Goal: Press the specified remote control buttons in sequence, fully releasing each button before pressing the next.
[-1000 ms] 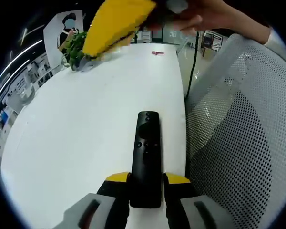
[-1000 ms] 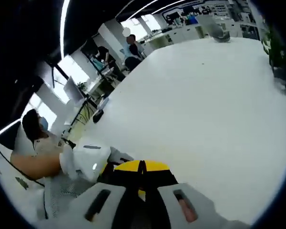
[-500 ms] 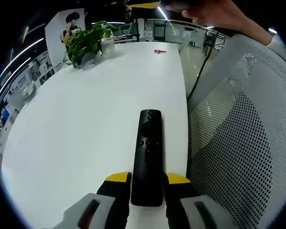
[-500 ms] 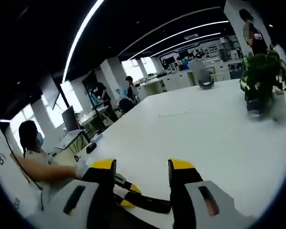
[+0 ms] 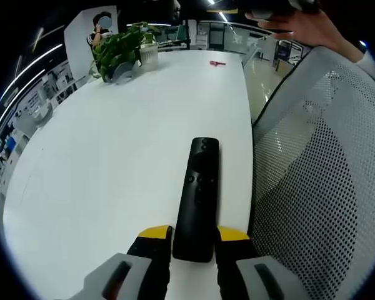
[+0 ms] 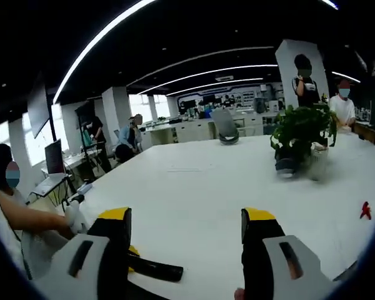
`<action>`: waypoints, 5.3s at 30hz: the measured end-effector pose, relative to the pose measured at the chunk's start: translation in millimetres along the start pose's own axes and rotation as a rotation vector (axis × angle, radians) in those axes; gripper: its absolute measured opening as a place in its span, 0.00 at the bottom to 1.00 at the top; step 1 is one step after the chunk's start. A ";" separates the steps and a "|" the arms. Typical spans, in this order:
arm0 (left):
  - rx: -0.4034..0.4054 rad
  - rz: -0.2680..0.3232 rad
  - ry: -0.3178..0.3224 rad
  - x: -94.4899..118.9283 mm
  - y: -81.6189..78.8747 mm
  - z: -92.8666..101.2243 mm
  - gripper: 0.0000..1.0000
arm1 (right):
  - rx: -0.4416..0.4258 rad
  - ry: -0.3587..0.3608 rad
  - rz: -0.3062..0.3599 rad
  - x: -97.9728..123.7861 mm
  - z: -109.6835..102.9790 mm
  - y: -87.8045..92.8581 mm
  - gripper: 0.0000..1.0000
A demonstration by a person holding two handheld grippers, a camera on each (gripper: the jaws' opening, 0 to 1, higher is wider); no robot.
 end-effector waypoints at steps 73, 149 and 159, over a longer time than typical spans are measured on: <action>-0.099 -0.205 -0.130 3.8 -19.4 -165.4 0.23 | 0.020 0.144 -0.115 2.0 27.0 20.6 0.56; -0.322 -0.364 -0.199 -41.4 -66.0 -342.3 0.23 | -0.025 0.196 -0.234 -1.8 41.5 42.6 0.51; -0.341 -0.352 -0.190 -41.2 -64.8 -340.5 0.24 | -0.018 0.194 -0.242 -2.2 41.3 44.5 0.51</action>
Point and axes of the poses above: the point that each gripper's makers call its tool centre point, and the gripper's own axes: x roughly backward along the fingers, z roughly to its right, y roughly out of its underside, the point moved 2 cm from there along x, roughly backward along the fingers, and after that the axes turned 1 degree about -x, right-handed, at the moved point
